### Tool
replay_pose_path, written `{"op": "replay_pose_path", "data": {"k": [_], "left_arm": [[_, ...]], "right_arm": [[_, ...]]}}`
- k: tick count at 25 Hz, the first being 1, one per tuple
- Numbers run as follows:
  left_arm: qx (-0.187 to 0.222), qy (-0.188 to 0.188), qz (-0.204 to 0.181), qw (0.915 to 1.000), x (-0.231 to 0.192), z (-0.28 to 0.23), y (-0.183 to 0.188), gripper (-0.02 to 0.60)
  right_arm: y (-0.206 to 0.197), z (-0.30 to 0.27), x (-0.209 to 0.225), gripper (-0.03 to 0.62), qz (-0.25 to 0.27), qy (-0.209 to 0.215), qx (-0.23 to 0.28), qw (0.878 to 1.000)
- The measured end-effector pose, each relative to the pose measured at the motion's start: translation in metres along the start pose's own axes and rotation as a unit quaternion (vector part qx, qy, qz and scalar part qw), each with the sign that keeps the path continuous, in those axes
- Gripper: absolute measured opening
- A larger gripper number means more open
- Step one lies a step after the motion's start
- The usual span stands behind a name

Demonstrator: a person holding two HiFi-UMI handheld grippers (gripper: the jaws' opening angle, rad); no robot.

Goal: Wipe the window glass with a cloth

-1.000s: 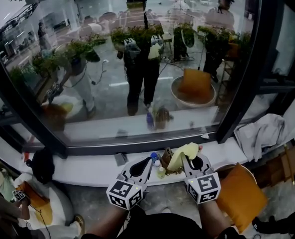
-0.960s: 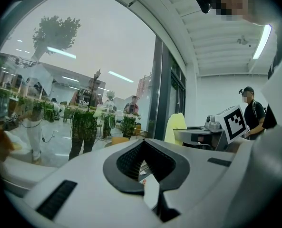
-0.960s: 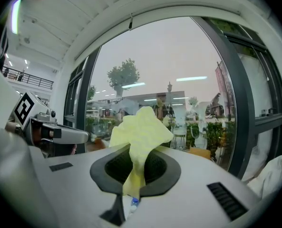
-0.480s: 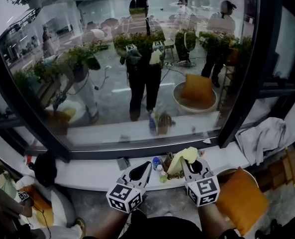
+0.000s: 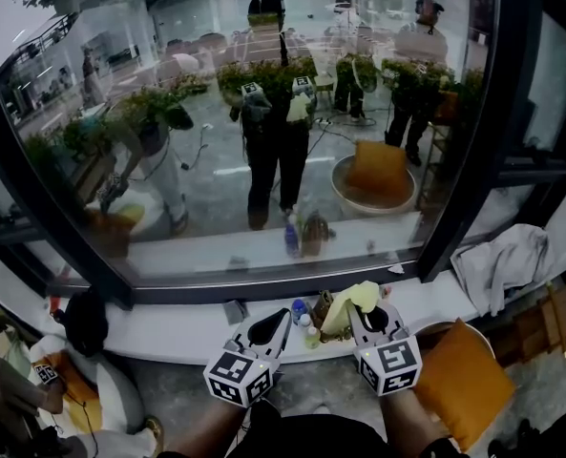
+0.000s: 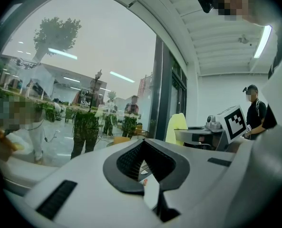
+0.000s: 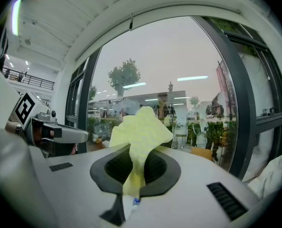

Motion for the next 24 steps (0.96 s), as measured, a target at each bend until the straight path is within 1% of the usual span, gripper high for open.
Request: {"op": "replay_pose_path", "data": {"k": [24], "left_arm": [[-0.004,0.008,0.002,1.0000,0.001,-0.011,0.000,0.008]], "right_arm": [[-0.004,-0.007,0.011,0.043,-0.013,0.009,-0.001,1.000]]}}
Point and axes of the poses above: the fingertips, and each gripper's own axes: z backward along the fingers, x to its right, y out of its top, the point moved 10 cm from there along z, backward along the fingers
